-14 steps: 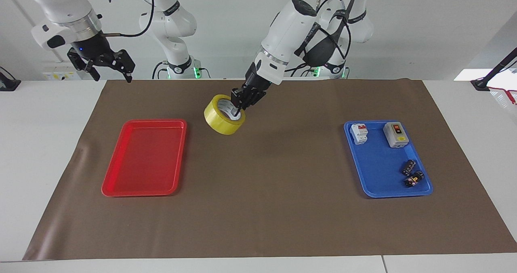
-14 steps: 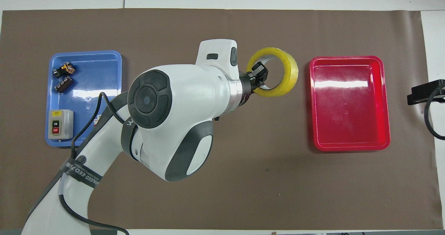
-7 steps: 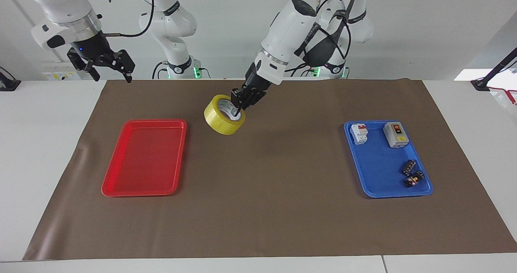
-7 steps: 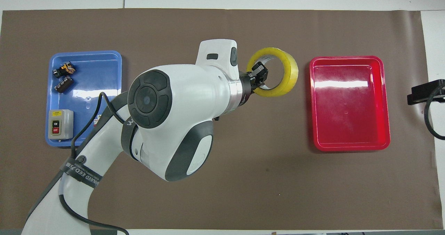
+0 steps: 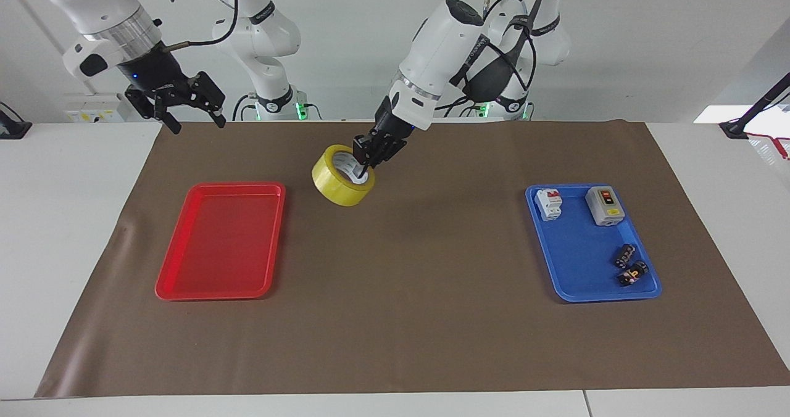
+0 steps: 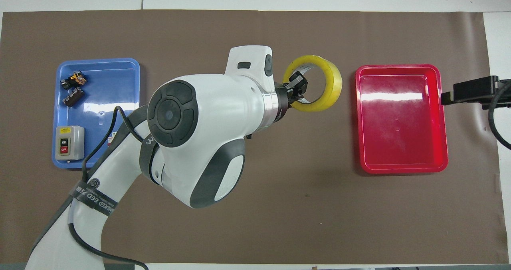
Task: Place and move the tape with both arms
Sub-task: 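Set the tape on the table while the right gripper reaches toward it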
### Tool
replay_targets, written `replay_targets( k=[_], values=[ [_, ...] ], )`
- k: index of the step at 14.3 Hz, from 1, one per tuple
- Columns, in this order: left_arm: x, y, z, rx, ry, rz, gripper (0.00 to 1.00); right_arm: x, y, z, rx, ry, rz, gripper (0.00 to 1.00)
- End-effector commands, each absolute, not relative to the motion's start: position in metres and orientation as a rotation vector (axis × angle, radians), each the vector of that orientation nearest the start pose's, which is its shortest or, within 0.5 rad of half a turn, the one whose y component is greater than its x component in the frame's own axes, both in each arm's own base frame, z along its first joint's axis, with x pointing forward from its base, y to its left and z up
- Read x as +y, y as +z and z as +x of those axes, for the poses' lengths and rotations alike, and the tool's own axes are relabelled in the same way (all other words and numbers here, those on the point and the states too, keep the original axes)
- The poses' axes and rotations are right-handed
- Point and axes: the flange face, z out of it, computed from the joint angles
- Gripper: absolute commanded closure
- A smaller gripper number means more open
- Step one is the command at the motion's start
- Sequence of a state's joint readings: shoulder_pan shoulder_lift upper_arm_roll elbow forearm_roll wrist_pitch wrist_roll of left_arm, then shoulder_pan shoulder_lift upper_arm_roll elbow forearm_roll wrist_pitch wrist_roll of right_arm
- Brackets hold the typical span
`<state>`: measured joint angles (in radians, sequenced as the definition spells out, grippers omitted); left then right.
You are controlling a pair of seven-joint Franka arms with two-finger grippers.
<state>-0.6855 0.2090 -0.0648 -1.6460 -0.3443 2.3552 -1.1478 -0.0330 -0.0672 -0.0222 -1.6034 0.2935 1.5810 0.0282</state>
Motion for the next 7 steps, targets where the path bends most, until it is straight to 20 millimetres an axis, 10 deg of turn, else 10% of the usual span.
replay_targets(
  k=[1, 7],
  values=[
    [-0.442, 0.528, 0.483, 0.721, 0.035, 2.503, 1.00, 0.010, 0.641, 0.551, 0.136, -0.113, -2.709, 0.00],
    [-0.416, 0.422, 0.458, 0.526, 0.134, 2.902, 1.00, 0.028, 0.636, 0.572, 0.224, -0.207, -2.551, 0.00]
  ],
)
